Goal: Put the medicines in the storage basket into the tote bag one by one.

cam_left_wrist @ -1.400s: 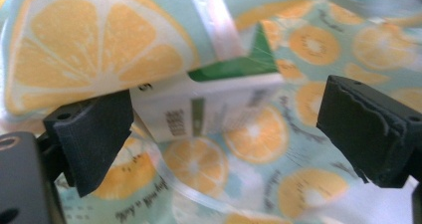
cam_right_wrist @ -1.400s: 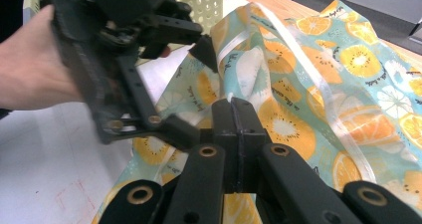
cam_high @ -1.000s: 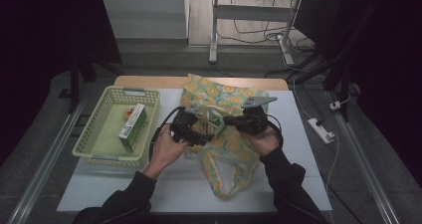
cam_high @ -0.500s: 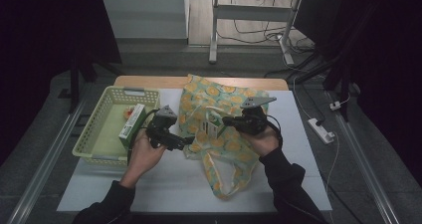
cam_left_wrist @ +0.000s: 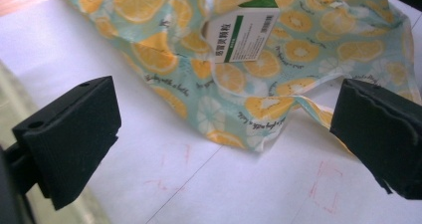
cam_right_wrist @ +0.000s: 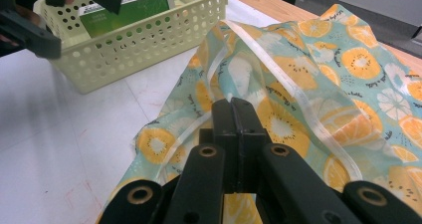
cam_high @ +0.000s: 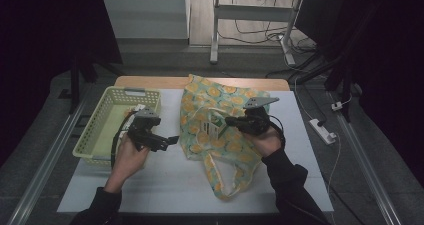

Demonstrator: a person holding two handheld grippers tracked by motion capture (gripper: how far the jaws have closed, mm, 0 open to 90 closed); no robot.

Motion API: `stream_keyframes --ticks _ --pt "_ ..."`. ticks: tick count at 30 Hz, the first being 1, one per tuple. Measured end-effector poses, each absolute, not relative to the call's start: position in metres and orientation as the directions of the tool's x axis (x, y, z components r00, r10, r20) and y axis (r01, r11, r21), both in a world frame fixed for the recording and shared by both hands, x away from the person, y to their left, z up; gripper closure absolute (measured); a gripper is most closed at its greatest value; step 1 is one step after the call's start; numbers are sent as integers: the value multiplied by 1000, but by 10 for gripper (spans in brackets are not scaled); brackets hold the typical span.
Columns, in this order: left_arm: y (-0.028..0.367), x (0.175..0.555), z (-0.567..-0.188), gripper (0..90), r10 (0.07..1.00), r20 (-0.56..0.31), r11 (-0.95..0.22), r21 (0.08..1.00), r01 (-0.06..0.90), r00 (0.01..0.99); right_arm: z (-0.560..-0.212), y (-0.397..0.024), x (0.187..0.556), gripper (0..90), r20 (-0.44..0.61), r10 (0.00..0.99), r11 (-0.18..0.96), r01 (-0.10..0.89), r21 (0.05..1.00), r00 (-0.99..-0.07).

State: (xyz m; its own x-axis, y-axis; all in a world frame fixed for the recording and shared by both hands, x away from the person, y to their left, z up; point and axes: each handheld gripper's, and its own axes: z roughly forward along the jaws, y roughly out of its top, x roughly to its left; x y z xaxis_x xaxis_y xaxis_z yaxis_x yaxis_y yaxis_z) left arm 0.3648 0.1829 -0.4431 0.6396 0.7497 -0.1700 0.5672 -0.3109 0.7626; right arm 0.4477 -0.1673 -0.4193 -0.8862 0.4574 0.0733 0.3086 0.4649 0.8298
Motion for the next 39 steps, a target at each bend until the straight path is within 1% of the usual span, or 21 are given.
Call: stream_keyframes --ticks 2,8,19,23,25,30,35,39 --pt "189 363 -443 0 753 -181 -299 762 574 632 -419 -168 448 900 71 458 467 308 829 -886" --pt "203 357 -444 0 796 -161 -277 760 587 584 -419 -168 448 900 70 460 468 309 828 -885" --pt "235 348 -444 0 866 -151 -218 745 630 477 -419 -169 448 900 70 461 468 309 828 -885" --pt "245 348 -444 0 888 -129 -212 737 642 441 -419 -170 449 900 66 461 472 308 826 -885" --pt "250 348 -445 0 907 -107 -207 729 652 408 -419 -171 449 900 68 464 470 311 826 -883" --pt "262 353 -455 0 932 -88 -195 698 689 353 -420 -171 450 900 69 467 471 313 825 -882" --pt "271 357 -467 0 946 -91 -181 645 743 310 -420 -170 450 900 67 463 474 311 824 -884" --pt "272 359 -473 4 948 -99 -178 622 763 302 -421 -170 450 900 68 464 475 313 823 -883"
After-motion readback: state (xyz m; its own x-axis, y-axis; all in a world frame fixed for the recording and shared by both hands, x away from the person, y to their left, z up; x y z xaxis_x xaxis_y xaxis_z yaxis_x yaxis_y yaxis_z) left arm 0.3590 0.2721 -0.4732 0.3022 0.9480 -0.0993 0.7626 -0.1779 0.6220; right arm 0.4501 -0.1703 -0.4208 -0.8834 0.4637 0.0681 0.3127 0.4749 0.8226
